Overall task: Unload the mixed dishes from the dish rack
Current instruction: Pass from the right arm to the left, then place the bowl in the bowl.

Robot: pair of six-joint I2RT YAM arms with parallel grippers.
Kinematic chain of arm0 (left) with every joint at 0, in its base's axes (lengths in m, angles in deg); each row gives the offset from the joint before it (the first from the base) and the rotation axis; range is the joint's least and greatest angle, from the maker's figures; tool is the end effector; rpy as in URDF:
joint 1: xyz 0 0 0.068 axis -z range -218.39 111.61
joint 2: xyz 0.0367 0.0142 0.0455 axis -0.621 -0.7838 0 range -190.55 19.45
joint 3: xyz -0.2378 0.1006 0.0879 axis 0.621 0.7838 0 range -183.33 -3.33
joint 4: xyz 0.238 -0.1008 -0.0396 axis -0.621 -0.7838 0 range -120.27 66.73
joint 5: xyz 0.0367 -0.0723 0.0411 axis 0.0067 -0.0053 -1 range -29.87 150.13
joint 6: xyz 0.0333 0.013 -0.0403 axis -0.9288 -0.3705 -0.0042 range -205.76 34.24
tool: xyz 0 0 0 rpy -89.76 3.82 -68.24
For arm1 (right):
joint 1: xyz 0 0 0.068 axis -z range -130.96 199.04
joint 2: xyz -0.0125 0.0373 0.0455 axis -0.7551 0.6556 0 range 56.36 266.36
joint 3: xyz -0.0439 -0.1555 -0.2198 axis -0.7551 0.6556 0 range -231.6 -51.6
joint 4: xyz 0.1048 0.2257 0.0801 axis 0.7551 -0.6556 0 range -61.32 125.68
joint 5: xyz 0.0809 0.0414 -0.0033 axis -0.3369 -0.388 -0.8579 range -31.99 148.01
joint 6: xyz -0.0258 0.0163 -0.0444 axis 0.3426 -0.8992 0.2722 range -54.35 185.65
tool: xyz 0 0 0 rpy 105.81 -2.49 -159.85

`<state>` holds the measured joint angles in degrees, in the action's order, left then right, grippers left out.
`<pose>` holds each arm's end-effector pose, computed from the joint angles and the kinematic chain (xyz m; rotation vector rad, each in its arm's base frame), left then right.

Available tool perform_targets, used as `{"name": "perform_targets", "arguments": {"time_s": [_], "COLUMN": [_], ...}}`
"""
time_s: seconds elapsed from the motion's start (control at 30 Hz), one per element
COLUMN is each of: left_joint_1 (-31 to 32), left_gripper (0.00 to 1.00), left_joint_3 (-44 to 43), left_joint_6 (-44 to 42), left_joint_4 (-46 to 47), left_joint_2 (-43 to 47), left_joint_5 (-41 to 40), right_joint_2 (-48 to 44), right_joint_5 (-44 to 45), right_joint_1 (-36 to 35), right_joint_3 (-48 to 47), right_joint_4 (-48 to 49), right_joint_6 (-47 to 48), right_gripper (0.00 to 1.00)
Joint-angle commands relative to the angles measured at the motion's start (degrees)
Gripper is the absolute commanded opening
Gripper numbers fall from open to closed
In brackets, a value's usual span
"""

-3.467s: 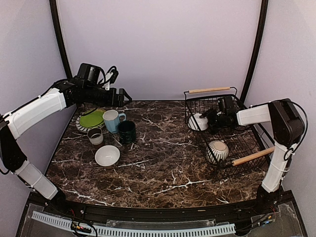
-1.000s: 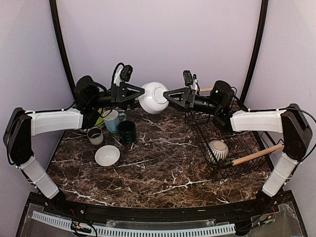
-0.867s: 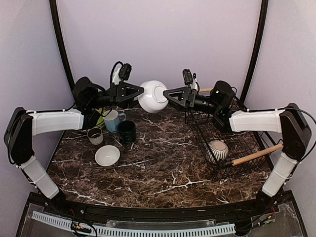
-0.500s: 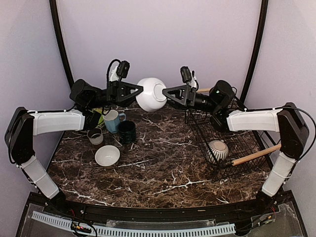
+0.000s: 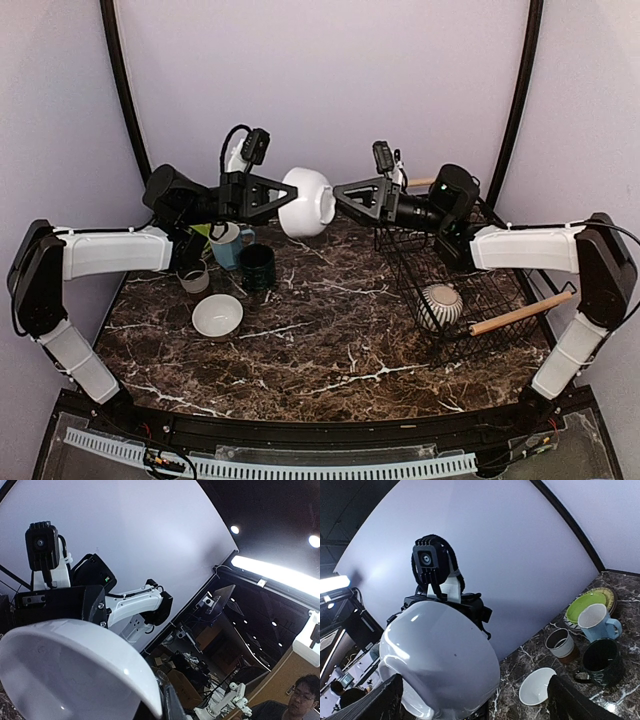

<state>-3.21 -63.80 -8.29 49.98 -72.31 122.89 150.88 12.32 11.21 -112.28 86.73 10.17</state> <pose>0.2562 -0.2193 0.3617 0.8637 1.3455 -2.0803 0.2783 0.2482 0.3194 -0.5849 1.5300 1.8143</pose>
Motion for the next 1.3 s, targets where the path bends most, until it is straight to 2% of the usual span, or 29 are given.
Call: {"name": "perform_targets", "arguments": {"time_s": [0.0,0.03,0.1,0.13,0.17,0.2,0.23,0.27,0.3,0.33,0.37,0.4,0.43,0.47,0.57,0.7,0.87,1.07,1.27], "left_joint_1": [0.3,0.3,0.3,0.3,0.3,0.2,0.2,0.2,0.2,0.3,0.3,0.3,0.4,0.4,1.0,2.4,4.5,6.4,7.6], "left_gripper": [0.01,0.01,0.01,0.01,0.01,0.01,0.01,0.01,0.01,0.01,0.01,0.01,0.01,0.01,0.01,0.01,0.01,0.01,0.01], "left_joint_3": [-0.6,-0.8,-1.9,-2.8,-3.1,-3.6,-4.1,-4.2,-4.4,-4.6,-5.0,-5.1,-4.9,-4.5,-2.4,-1.0,-3.2,-3.9,-3.1], "left_joint_6": [-7.4,-9.7,-15.7,-18.6,-25.0,-28.6,-36.3,-39.6,-45.1,-47.2,-49.9,-50.7,-51.6,-51.6,-50.8,-49.6,-48.9,-48.5,-48.1], "left_joint_4": [-8.2,-10.1,-19.6,-29.0,-33.8,-45.0,-50.8,-62.5,-67.7,-78.5,-83.7,-92.4,-99.0,-102.0,-112.7,-118.7,-121.5,-123.2,-119.5], "left_joint_2": [3.9,4.1,4.9,5.5,7.0,7.9,10.2,11.4,13.9,15.0,17.0,18.0,19.7,20.6,23.9,23.8,18.0,10.3,7.3], "left_joint_5": [-0.2,-0.5,-1.5,-2.1,-4.0,-5.4,-9.8,-12.8,-19.3,-23.5,-32.1,-39.4,-42.8,-48.6,-56.7,-61.8,-67.3,-69.4,-68.6], "right_joint_2": [-4.7,-5.9,-8.8,-10.5,-12.2,-14.0,-15.7,-17.2,-18.5,-19.6,-20.6,-21.5,-22.1,-22.6,-23.4,-23.2,-24.2,-30.3,-34.7], "right_joint_5": [6.4,7.4,10.7,12.4,14.0,15.6,17.3,19.0,20.5,21.9,23.2,24.3,25.0,25.7,26.8,26.6,26.7,30.0,32.6], "right_joint_1": [1.0,1.3,2.4,3.1,3.8,4.3,4.6,4.7,4.7,4.7,4.7,4.8,4.9,5.0,5.3,5.4,5.4,5.4,5.7], "right_joint_3": [1.5,1.9,2.8,3.3,4.1,4.7,5.2,5.5,5.6,5.8,6.1,6.4,6.8,6.9,6.6,5.3,4.2,6.7,8.4], "right_joint_4": [-13.0,-15.1,-21.6,-24.5,-27.4,-30.0,-32.8,-35.5,-37.9,-40.1,-41.7,-43.1,-44.3,-44.6,-46.1,-46.7,-48.3,-51.6,-54.1], "right_joint_6": [6.8,7.7,9.8,10.9,12.0,13.5,15.0,16.8,18.3,19.6,20.7,21.5,22.3,23.0,24.8,26.5,27.9,29.7,31.3], "right_gripper": [0.99,0.99,0.99,0.99,0.99,0.99,0.99,0.99,0.99,0.99,0.99,0.99,0.99,0.99,0.99,0.99,0.99,0.99,0.99]}}
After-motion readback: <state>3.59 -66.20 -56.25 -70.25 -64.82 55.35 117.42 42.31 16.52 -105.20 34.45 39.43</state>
